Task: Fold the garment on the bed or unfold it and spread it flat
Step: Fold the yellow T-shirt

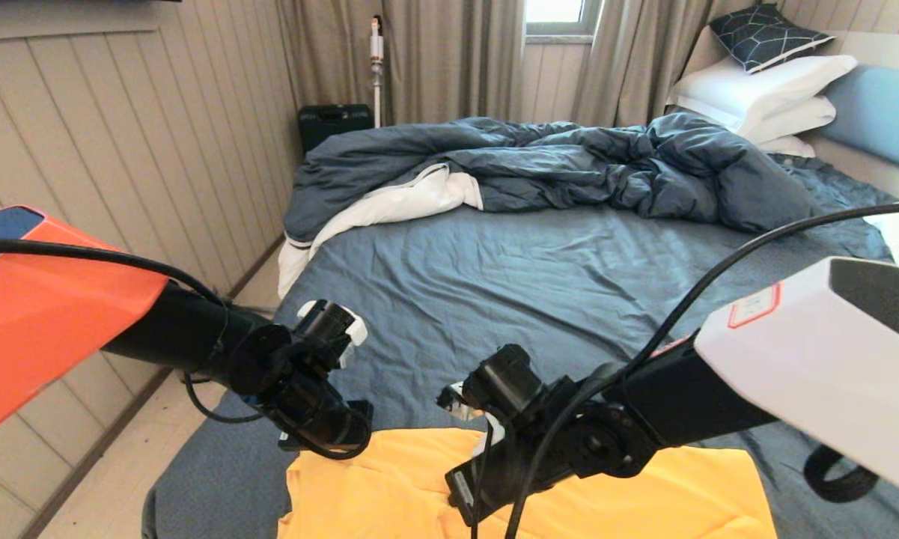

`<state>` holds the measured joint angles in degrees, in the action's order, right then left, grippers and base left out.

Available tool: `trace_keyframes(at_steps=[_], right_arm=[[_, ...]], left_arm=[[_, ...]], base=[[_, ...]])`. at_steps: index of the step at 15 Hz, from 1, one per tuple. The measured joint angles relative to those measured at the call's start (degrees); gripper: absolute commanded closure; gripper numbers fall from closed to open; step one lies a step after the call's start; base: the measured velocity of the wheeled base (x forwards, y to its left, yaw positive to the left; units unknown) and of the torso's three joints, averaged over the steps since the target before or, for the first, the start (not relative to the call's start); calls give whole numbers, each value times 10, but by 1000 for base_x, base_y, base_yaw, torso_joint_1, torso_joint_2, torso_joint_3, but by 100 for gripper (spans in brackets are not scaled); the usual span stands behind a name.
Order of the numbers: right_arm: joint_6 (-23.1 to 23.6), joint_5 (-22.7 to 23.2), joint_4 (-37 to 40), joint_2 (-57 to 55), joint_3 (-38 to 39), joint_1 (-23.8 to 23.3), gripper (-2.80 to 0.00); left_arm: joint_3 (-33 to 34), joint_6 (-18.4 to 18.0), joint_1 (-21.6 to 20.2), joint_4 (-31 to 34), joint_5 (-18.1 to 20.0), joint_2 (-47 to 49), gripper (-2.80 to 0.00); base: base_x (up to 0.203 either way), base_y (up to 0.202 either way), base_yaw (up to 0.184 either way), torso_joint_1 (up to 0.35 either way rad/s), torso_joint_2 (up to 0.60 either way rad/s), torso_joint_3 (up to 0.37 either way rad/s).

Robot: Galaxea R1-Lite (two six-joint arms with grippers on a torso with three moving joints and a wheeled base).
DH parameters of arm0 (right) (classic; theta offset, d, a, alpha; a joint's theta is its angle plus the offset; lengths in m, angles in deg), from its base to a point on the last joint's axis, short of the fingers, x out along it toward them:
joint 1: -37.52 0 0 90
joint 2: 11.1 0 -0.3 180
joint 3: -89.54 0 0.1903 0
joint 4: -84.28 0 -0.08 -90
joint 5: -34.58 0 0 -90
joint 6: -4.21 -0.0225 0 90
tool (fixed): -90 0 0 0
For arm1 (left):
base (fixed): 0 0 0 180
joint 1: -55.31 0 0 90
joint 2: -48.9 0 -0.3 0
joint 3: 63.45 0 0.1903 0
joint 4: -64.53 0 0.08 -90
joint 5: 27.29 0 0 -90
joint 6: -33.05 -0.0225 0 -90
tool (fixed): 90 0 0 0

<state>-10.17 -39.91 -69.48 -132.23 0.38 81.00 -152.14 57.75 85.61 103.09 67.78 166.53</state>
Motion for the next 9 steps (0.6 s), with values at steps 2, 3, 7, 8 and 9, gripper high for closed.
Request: trace_keyframes(at_steps=[2, 3, 7, 8, 9], right_arm=[[1, -4, 0, -17, -9, 1, 0], [1, -5, 0, -23, -7, 1, 0], [7, -13, 2, -21, 27, 7, 0], [8, -19, 4, -13, 35, 11, 0], [8, -24, 5, -2, 41, 13, 0]], left_arm=[[-1, -18, -12, 1, 0, -3, 0], [-4, -22, -20, 1, 0, -4, 0], [-40, -39, -47, 31, 1, -6, 0], [-46, -39, -48, 36, 1, -6, 0], [-50, -39, -49, 37, 2, -6, 0]], base=[[0, 0, 0, 0, 0, 0], [0, 0, 0, 0, 0, 0], [0, 0, 0, 0, 0, 0], [0, 0, 0, 0, 0, 0], [0, 0, 0, 0, 0, 0]])
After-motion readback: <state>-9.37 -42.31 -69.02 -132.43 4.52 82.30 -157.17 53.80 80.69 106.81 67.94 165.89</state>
